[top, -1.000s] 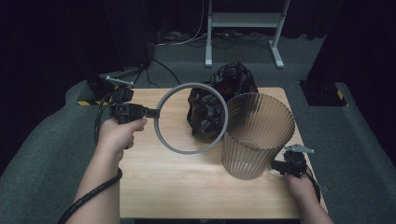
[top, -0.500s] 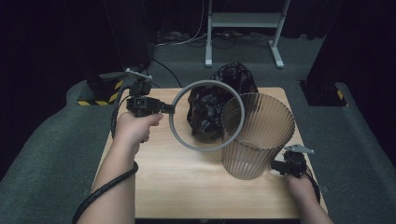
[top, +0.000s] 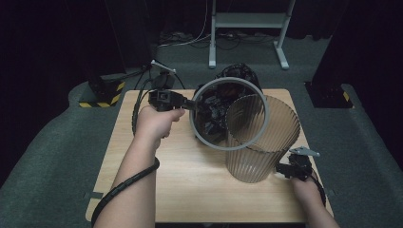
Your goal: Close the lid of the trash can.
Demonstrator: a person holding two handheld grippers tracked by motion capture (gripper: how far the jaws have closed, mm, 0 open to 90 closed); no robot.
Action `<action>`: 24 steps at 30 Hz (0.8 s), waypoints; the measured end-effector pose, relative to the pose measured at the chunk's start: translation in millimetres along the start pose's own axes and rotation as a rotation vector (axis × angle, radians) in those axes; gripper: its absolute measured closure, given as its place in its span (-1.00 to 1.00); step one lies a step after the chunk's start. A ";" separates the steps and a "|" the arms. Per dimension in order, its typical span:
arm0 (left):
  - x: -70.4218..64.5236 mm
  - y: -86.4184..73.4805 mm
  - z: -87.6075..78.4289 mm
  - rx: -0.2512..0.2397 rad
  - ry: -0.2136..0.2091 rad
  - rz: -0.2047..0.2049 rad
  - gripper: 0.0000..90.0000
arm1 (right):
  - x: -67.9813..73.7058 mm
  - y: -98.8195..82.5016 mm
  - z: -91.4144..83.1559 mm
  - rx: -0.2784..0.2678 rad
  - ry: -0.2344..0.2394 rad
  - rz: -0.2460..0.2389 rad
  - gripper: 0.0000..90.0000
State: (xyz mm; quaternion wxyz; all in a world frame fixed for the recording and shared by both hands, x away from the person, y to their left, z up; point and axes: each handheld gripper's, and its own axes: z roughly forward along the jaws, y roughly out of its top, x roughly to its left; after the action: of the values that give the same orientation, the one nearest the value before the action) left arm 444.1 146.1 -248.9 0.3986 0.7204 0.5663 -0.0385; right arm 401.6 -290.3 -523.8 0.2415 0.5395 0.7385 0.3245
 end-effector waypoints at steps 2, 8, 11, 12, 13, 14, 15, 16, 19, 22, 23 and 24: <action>-6.9 3.1 2.8 0.003 -0.005 0.006 0.86 | 0.0 0.0 0.0 0.000 0.000 0.000 -0.52; -17.8 9.4 8.5 0.005 -0.006 0.026 0.86 | 0.3 -0.1 -0.1 0.000 -0.002 -0.002 -0.51; -21.7 11.7 12.2 0.008 -0.016 0.026 0.86 | 0.3 -0.2 -0.2 0.000 -0.003 -0.003 -0.51; -22.7 12.4 13.6 0.008 -0.014 0.032 0.86 | 0.2 -0.2 -0.2 -0.001 -0.003 -0.004 -0.51; -24.0 12.9 15.2 0.011 -0.018 0.028 0.86 | 0.3 -0.2 -0.2 0.000 -0.003 -0.002 -0.51; -24.9 13.3 17.0 0.014 -0.025 0.030 0.86 | 0.3 -0.2 -0.2 0.000 -0.002 -0.002 -0.51; -26.0 13.6 18.6 0.015 -0.027 0.030 0.86 | 0.3 -0.2 -0.2 0.000 -0.003 -0.002 -0.51; -27.0 14.0 20.2 0.014 -0.029 0.030 0.86 | 0.3 -0.2 -0.2 0.000 -0.002 -0.002 -0.51; -29.8 15.5 24.6 0.016 -0.032 0.035 0.86 | 0.4 -0.2 -0.2 0.000 -0.003 -0.002 -0.51; -33.1 17.3 28.9 0.019 -0.043 0.035 0.86 | 0.3 -0.2 -0.2 0.000 -0.003 -0.002 -0.51; -34.4 18.1 30.1 0.017 -0.042 0.037 0.86 | 0.3 -0.2 -0.2 0.000 -0.003 -0.002 -0.51; -35.6 18.9 31.3 0.016 -0.042 0.038 0.86 | 0.4 -0.2 -0.2 0.000 -0.003 -0.002 -0.51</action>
State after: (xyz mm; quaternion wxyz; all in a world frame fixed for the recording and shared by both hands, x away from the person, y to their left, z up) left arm 459.9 98.1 -242.1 0.4053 0.7331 0.5438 -0.0508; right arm 401.2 -290.0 -523.7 0.2427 0.5392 0.7387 0.3235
